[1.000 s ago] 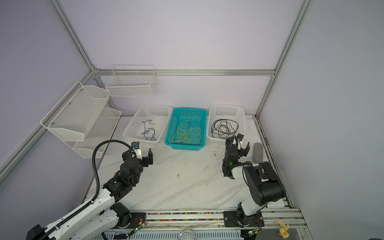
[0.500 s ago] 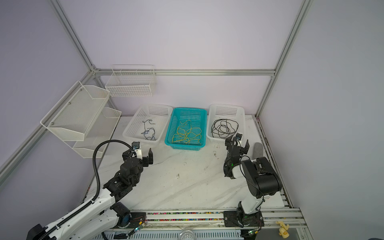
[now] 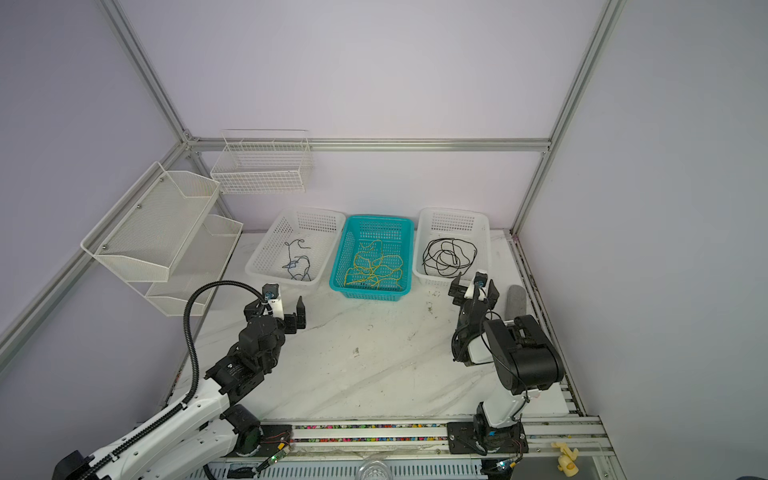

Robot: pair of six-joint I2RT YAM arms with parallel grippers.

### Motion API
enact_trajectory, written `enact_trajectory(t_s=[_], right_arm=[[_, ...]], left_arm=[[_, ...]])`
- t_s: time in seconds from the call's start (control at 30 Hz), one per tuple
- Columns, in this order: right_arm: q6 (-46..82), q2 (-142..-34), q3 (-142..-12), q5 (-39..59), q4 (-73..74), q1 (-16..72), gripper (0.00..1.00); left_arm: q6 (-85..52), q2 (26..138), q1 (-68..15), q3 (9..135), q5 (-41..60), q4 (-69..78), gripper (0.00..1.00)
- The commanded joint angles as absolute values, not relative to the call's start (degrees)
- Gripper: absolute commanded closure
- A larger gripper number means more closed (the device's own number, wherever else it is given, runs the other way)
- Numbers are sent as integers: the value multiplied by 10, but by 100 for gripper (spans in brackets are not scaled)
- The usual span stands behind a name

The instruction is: Untangle the cables

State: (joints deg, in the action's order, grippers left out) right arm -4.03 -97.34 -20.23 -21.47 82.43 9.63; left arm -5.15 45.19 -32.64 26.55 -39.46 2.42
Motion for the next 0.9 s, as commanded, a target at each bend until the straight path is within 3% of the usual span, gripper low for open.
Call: enact_trajectory(t_s=[0.0,0.1,0.3,0.87], right_arm=[[-42,-1011,-206,-164,894,90,3],[-49,-1028,-221,-139,889,88,3],[-8,-1026,-259,-210,810,79,3],[-9,-1025,-257,-210,811,80,3]], left_arm=[[-48,451,-323,247,-398,48,0],[-48,454,-323,245,-398,51,0],[-79,476,-307,244,-397,66,0],[-96,687,-112,298,-317,189,0]])
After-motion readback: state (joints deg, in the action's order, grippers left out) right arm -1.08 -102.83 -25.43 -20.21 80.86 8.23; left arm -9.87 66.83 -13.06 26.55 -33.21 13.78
